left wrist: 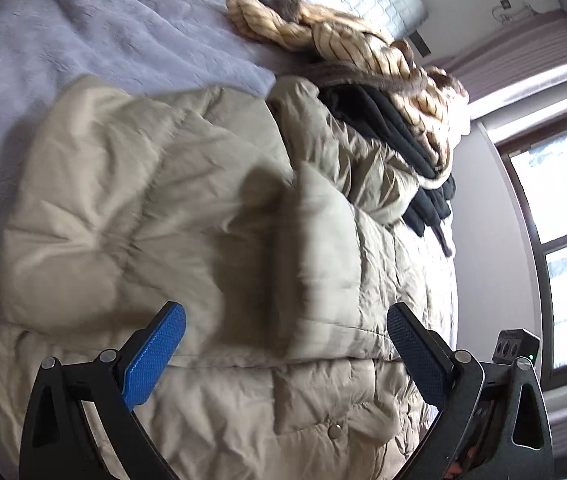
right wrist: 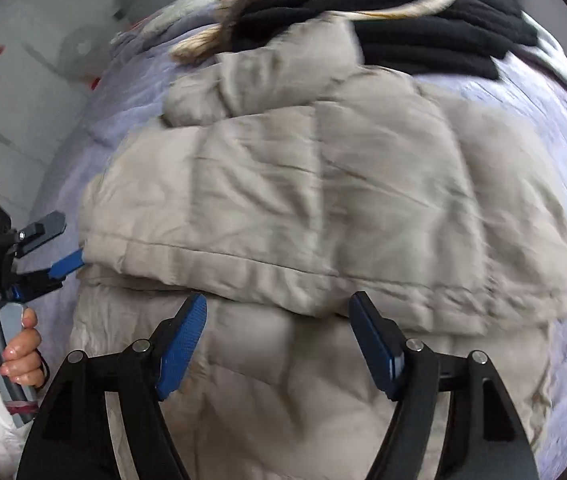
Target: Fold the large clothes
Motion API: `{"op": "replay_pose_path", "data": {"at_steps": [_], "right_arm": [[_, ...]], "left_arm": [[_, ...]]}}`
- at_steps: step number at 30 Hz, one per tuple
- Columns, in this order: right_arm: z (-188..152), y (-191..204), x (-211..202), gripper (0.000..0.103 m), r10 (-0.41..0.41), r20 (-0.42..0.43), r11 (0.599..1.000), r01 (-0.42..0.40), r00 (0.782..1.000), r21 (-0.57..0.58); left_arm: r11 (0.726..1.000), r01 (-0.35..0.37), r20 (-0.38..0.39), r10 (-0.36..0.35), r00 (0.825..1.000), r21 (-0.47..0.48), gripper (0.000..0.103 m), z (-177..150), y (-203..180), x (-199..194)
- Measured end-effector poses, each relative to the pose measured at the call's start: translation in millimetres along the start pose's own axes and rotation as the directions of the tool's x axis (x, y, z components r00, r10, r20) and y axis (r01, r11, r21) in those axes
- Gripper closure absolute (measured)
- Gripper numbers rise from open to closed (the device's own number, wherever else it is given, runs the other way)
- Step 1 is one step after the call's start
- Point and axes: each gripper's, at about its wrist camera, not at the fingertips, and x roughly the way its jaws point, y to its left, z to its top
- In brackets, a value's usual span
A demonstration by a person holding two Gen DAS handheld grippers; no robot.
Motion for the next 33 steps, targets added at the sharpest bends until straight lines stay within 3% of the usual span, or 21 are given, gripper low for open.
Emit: {"op": "replay_pose_path", "data": {"at_steps": [2,5,6,7,8,9,10,11,13,16,18,21,25,27,29,30,32,33], "right_arm": [[-2,-47,-13,0.026,0.029,0.017,0.986,-0.031,0.999,0.163],[1,-114,-27,0.026,0.089,0.107,0.909,-0.125,0.990,0.399],[1,-126,-30,0.027,0.092,0.135,0.885,-0.143,0.987,0.444],[3,-141,-33,0.035,0.096,0.168,0.854,-0.168,0.981,0.493],[6,-150,-33,0.048,0.099,0.181,0.831,-0.181,0.978,0.525],[8,-158,-32,0.077,0.110,0.185,0.812,-0.196,0.977,0.551],[11,-163,-31,0.092,0.130,0.193,0.805,-0.218,0.972,0.553],[12,-161,-33,0.093,0.139,0.197,0.810,-0.226,0.971,0.541],[22,-149,-34,0.094,0.139,0.185,0.863,-0.211,0.973,0.460],[34,-118,-12,0.094,0.132,0.133,0.920,-0.171,0.982,0.353],[29,-109,4,0.094,0.108,0.104,0.930,-0.137,0.989,0.341],[19,-118,13,0.094,0.113,0.109,0.913,-0.146,0.988,0.380],[17,-119,7,0.094,0.104,0.109,0.926,-0.136,0.989,0.352],[17,-116,4,0.094,0.096,0.107,0.934,-0.126,0.990,0.333],[16,-115,-2,0.094,0.091,0.100,0.939,-0.119,0.991,0.322],[19,-110,-2,0.092,0.085,0.089,0.943,-0.109,0.992,0.316],[16,-105,-12,0.078,0.074,0.050,0.960,-0.085,0.996,0.266],[14,-100,-18,0.064,0.064,0.044,0.971,-0.073,0.997,0.227]], "left_arm": [[1.000,0.026,-0.019,-0.025,0.999,0.017,0.002,0,-8,9],[0.999,-0.006,-0.055,0.008,0.998,0.044,0.002,1,-19,30],[0.999,-0.017,-0.062,0.020,0.998,0.049,0.015,1,-22,36],[0.998,-0.028,-0.077,0.033,0.996,0.060,0.032,1,-26,42],[0.997,-0.036,-0.096,0.042,0.994,0.070,0.075,2,-30,46],[0.995,-0.061,-0.113,0.070,0.991,0.083,0.091,3,-33,49],[0.993,-0.076,-0.099,0.085,0.991,0.095,0.091,1,-36,46],[0.991,-0.079,-0.078,0.088,0.993,0.110,0.091,-2,-38,41],[0.985,-0.107,-0.036,0.113,0.993,0.133,0.091,-8,-38,30],[0.980,-0.158,-0.033,0.163,0.986,0.118,0.091,-12,-20,27],[0.980,-0.170,-0.049,0.176,0.983,0.103,0.091,-12,-5,32],[0.978,-0.191,-0.052,0.195,0.979,0.088,0.086,-9,0,31],[0.956,-0.274,0.005,0.275,0.961,0.100,0.086,-6,-2,7],[0.936,-0.336,0.041,0.333,0.942,0.101,0.086,-4,-1,-10],[0.934,-0.341,0.069,0.336,0.939,0.105,0.086,-2,-5,-25],[0.936,-0.333,0.081,0.326,0.942,0.112,0.086,1,-12,-29],[0.938,-0.320,0.089,0.310,0.947,0.137,0.086,6,-26,-26],[0.936,-0.316,0.090,0.305,0.948,0.154,0.086,10,-36,-20]]}}
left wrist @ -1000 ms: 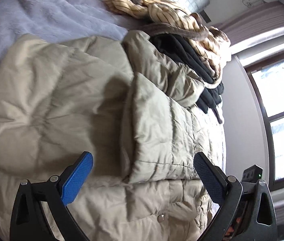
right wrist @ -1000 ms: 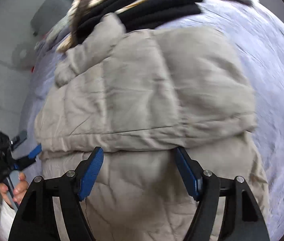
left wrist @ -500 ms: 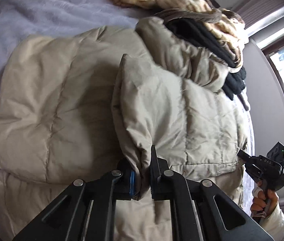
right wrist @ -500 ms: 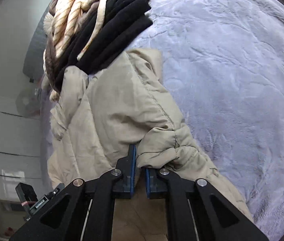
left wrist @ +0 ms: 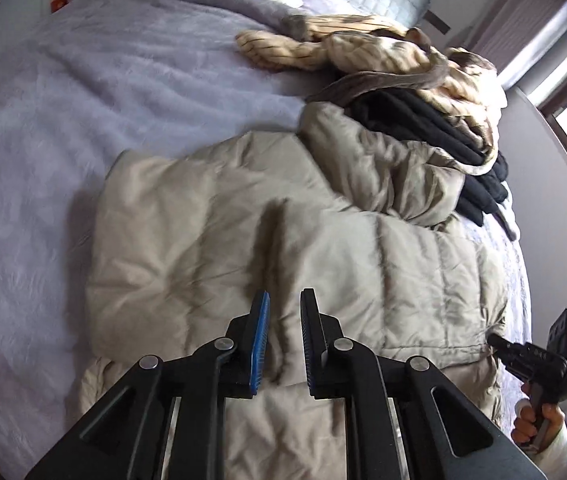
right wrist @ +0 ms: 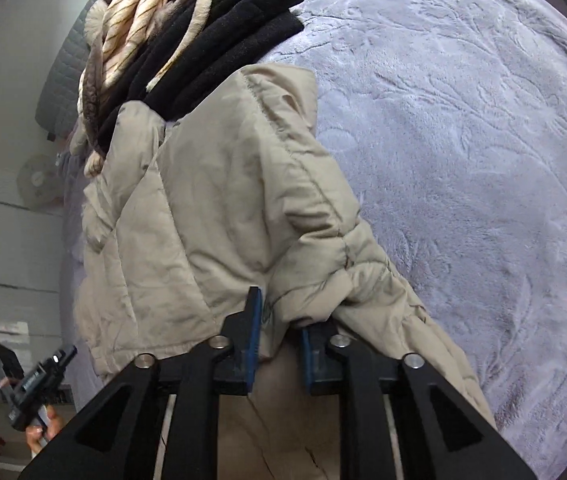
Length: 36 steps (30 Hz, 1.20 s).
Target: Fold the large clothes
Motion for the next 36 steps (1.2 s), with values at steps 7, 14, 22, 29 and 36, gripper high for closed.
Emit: {"op": "replay_pose_path", "data": {"at_steps": [7,14,22,29,36], "right_arm": [[24,6,-57,0.043,0.013,0.168,0.992,0.008,0.986,-0.128],[87,-89,33,0.043,0.344,0.112,0.829,-0.357,0.932,0.430],[126,-50,29,0.093,0.281,0.080,0.933,-0.292,0.956,0.211],[124,-59,19,0.094,-0.015,0.109,0.989,-0.001,0.994,0.150],[65,-9,-22,0.094,0.077,0.057,0.993,-0.071,0.995,-0.097]], "left_arm": [[0.996,-0.073,-0.046,0.076,0.996,0.049,0.086,10,-34,61],[0.995,-0.087,-0.042,0.089,0.995,0.039,0.086,-4,-20,76],[0.993,-0.104,-0.051,0.107,0.993,0.062,0.086,-9,-16,89],[0.987,-0.142,-0.056,0.146,0.988,0.072,0.086,-9,-23,93],[0.986,-0.152,-0.047,0.156,0.987,0.069,0.086,-10,-24,93]]}}
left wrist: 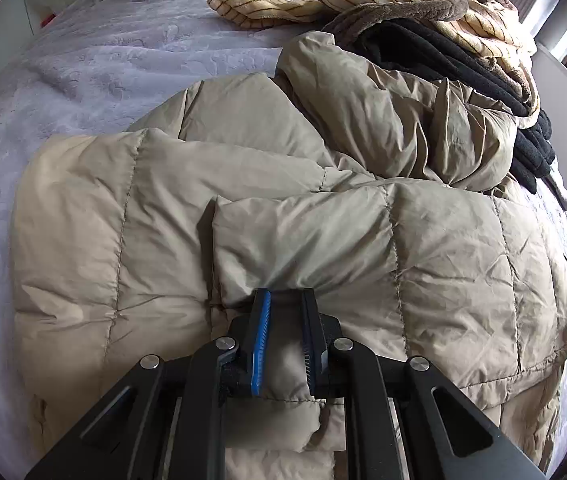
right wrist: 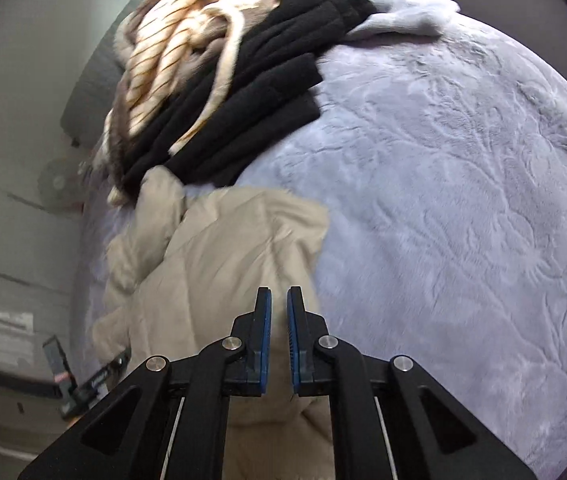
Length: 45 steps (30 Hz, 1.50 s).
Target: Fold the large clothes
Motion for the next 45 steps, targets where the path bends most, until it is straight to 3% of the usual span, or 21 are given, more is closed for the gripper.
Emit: {"op": "replay_pose_path", "data": {"at_steps": [4,8,14,16,22,29,32,34,36,44,45], "right_arm": [[-24,-3,36,0.097,-0.119,-0.069,0.991,0.115,0.991,-0.066],[-25,-13,57,0.100,-0.141,-0.054,0.989,0.139,0.988,-0.049],[-22,2,42,0.099,-0.198,-0.054,0.978,0.193,0.979,-0.080],[-24,6,33,0.095,-0.198,-0.046,0.977,0.194,0.979,-0.087],[-30,14,8,0.095,-0.190,-0.037,0.980,0.187,0.981,-0.074],[-57,14,0,0.094,-0.189,-0.078,0.981,0.185,0.979,-0.061],[-65,17,-1,0.087,-0.199,-0.093,0.978,0.193,0.976,-0.073],[-70,18,-4,0.074,-0.196,-0.098,0.979,0.189,0.976,-0.079],[-73,20,-7,0.069,-0.191,-0.097,0.980,0.184,0.977,-0.081],[-82,23,-10,0.062,-0.169,-0.116,0.982,0.157,0.979,-0.105],[-83,23,-10,0.062,-0.167,-0.119,0.982,0.154,0.979,-0.108]], "left_arm": [[1.000,-0.002,0.005,0.002,1.000,-0.003,0.086,-1,-2,1],[1.000,-0.005,0.014,0.004,1.000,0.012,0.086,-2,-3,4],[0.999,-0.043,0.006,0.043,0.999,-0.002,0.086,-1,-6,-9],[0.999,-0.051,0.008,0.051,0.999,-0.011,0.086,-2,-6,-21],[0.997,-0.080,0.002,0.080,0.997,-0.011,0.086,-9,-3,-46],[0.991,-0.134,-0.044,0.134,0.990,-0.002,0.086,-30,-9,-55],[0.988,-0.155,-0.050,0.155,0.987,0.011,0.086,-41,-14,-60],[0.985,-0.172,-0.059,0.173,0.983,0.026,0.086,-50,-18,-62],[0.985,-0.171,-0.067,0.173,0.983,0.034,0.086,-58,-22,-64],[0.985,-0.172,-0.106,0.173,0.979,0.025,0.085,-86,-30,-61],[0.985,-0.173,-0.110,0.174,0.979,0.019,0.059,-89,-31,-61]]}}
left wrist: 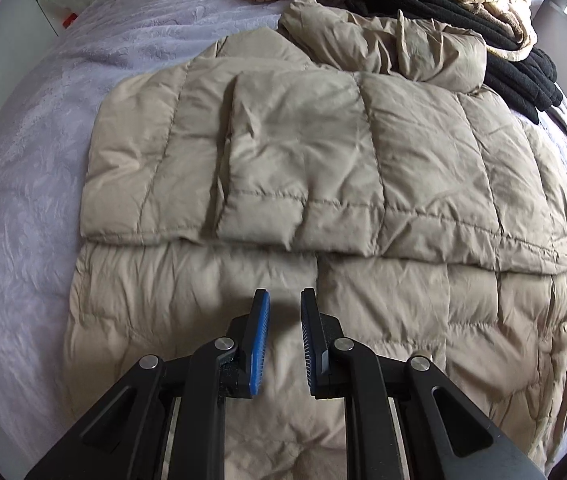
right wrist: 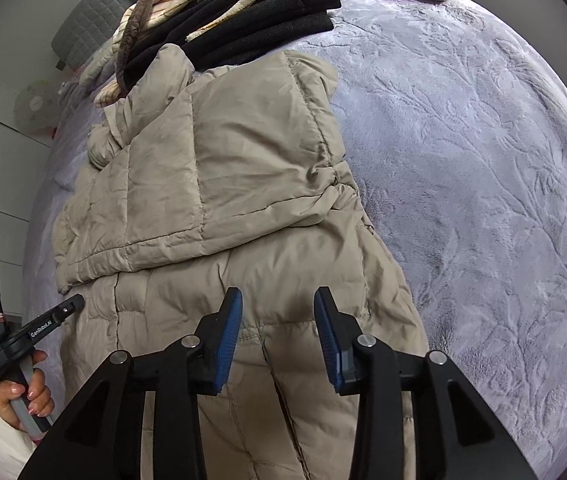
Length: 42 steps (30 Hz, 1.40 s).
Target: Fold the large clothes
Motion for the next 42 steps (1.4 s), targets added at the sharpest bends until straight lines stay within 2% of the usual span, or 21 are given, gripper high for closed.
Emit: {"op": "replay_pose_path", "data": {"at_steps": [1,2,4,8,11,13,15,18,19,20,26,30,42], "right_arm": [[-2,1,0,0.062,0.002,-0.002,1.000,-0.002,1.000,-0.004],[-2,1,0,0.061,0.003,-0.004,1.000,-0.003,1.000,-0.010],[-5,3,0,0.061,0.003,-0.007,1.000,-0.003,1.000,-0.019],[-11,6,0,0.059,-0.003,-0.018,1.000,0.002,1.000,-0.027],[-18,11,-3,0.051,-0.003,-0.010,1.000,0.003,1.000,-0.031],[-23,15,-7,0.032,-0.008,0.009,0.999,0.008,1.000,-0.037],[-30,18,-12,0.021,0.000,0.047,0.999,0.002,0.999,-0.036],[-43,25,-19,0.020,-0.001,0.095,0.999,0.005,0.995,-0.041],[-47,28,-20,0.006,0.002,0.103,0.999,0.002,0.995,-0.040],[-51,31,-20,0.001,0.008,0.113,0.999,-0.003,0.994,-0.041],[-71,49,-12,0.000,-0.001,0.043,1.000,0.002,0.999,-0.017],[-87,55,-14,0.000,0.019,-0.015,0.999,-0.019,1.000,0.051],[-152,62,-55,0.000,0.039,0.003,0.973,-0.039,0.999,0.229]], "left_arm": [[1.000,-0.007,0.000,0.007,1.000,-0.009,0.032,-3,0,-1],[0.999,-0.026,0.017,0.026,1.000,-0.025,0.000,-7,0,-4],[0.999,-0.038,0.062,0.039,0.997,-0.022,0.001,-14,-3,-11],[0.999,-0.039,0.034,0.039,0.999,-0.018,0.001,-25,-7,-8],[0.999,-0.051,0.038,0.051,0.998,-0.015,0.001,-35,-7,-12],[0.999,-0.046,0.045,0.046,0.998,-0.011,0.001,-39,-5,-13],[0.999,-0.040,0.048,0.041,0.998,-0.006,0.001,-44,0,-13],[0.999,-0.041,0.042,0.040,0.998,0.008,0.001,-50,8,-11],[0.999,-0.032,0.035,0.031,0.999,0.018,0.001,-53,10,-11],[0.999,-0.028,0.034,0.027,0.999,0.022,0.001,-52,15,-16],[0.999,-0.012,0.039,0.010,0.999,0.044,0.001,-71,35,-31],[0.998,-0.009,0.032,0.007,0.999,0.058,0.001,-86,48,-44],[0.995,0.021,-0.022,-0.019,1.000,0.102,0.001,-137,77,-77]]}}
